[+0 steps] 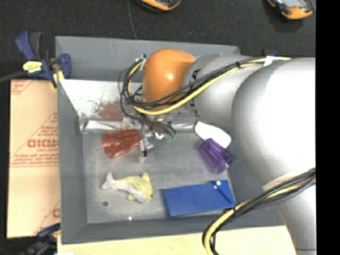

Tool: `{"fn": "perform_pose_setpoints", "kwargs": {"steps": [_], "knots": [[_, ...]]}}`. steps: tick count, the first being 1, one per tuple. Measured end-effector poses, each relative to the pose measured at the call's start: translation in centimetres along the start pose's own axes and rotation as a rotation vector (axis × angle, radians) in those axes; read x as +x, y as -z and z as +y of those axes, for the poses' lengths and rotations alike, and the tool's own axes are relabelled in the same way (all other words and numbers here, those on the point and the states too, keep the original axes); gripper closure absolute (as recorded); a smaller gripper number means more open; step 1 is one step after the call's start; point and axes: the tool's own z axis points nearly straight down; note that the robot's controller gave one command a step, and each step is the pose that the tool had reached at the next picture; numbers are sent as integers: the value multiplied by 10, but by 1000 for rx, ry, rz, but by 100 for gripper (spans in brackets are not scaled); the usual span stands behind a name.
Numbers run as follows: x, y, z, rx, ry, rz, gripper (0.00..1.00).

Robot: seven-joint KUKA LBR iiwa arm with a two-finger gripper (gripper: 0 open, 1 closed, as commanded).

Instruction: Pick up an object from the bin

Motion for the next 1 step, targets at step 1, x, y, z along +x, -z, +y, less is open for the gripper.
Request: {"fn": "perform_pose_setpoints", "kwargs": {"steps": [1], "knots": [[3, 4, -9, 5, 340, -10, 100]]}}
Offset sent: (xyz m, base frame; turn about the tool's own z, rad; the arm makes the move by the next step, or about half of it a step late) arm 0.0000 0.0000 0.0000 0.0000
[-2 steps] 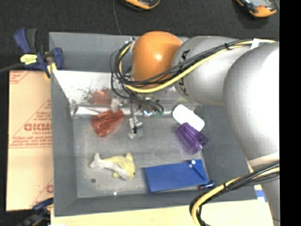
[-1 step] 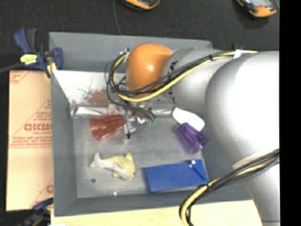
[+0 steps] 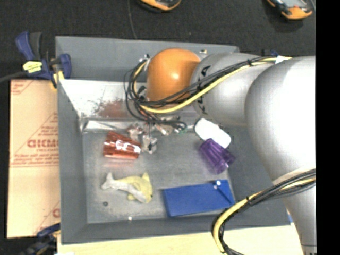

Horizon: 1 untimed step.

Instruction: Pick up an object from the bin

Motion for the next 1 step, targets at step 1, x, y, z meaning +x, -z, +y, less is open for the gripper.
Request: {"fn": "perform_pose_setpoints", "kwargs": {"steps": [1], "knots": [[0, 0, 0, 0, -1, 0, 100]]}}
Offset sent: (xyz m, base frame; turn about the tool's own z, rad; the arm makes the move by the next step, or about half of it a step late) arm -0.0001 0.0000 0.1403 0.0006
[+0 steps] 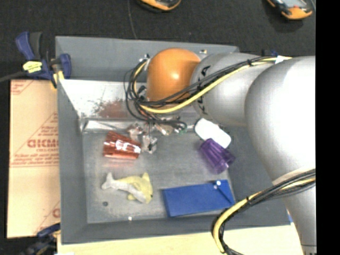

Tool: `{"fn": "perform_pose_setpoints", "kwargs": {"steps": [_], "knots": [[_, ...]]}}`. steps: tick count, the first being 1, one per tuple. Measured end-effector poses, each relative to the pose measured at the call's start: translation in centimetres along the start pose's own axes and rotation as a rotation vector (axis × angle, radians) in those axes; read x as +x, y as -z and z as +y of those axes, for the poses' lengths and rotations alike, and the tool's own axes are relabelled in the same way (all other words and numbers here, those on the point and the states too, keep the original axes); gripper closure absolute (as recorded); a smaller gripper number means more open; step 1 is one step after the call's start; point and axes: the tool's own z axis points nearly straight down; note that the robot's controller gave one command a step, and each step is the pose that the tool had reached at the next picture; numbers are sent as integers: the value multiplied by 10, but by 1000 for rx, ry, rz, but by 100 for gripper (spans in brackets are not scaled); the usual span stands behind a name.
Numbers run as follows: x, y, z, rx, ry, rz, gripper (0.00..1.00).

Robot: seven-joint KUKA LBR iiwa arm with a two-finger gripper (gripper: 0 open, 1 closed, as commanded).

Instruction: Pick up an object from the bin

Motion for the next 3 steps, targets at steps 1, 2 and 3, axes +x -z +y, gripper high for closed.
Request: {"fn": "perform_pose_setpoints", "kwargs": {"steps": [1, 2, 3], "knots": [[1, 38, 1, -5, -1, 6, 100], [-1, 60, -1, 1, -4, -4, 100], [0, 53, -1, -3, -6, 0, 100]]}}
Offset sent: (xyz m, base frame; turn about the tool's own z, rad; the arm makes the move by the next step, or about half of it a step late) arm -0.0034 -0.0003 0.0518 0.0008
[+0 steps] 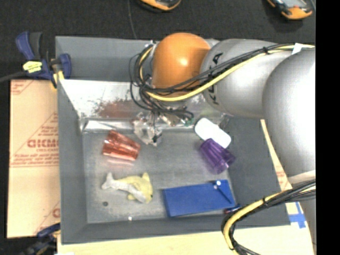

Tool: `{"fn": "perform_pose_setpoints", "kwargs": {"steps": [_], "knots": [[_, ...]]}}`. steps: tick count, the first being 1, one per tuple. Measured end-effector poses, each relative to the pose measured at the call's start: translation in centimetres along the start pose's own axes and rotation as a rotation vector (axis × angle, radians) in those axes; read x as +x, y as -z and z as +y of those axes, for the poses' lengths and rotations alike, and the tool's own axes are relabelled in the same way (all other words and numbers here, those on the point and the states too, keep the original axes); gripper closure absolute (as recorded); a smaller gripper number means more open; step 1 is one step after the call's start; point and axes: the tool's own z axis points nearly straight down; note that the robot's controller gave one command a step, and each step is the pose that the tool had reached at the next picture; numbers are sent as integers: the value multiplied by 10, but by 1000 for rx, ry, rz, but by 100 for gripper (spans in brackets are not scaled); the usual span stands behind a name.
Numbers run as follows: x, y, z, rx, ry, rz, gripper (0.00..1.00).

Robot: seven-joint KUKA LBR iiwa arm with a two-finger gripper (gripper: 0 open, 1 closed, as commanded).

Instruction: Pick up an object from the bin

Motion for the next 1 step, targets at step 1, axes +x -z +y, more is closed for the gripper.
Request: {"fn": "perform_pose_setpoints", "kwargs": {"steps": [1], "knots": [[0, 31, 0, -1, -2, 2, 100]]}}
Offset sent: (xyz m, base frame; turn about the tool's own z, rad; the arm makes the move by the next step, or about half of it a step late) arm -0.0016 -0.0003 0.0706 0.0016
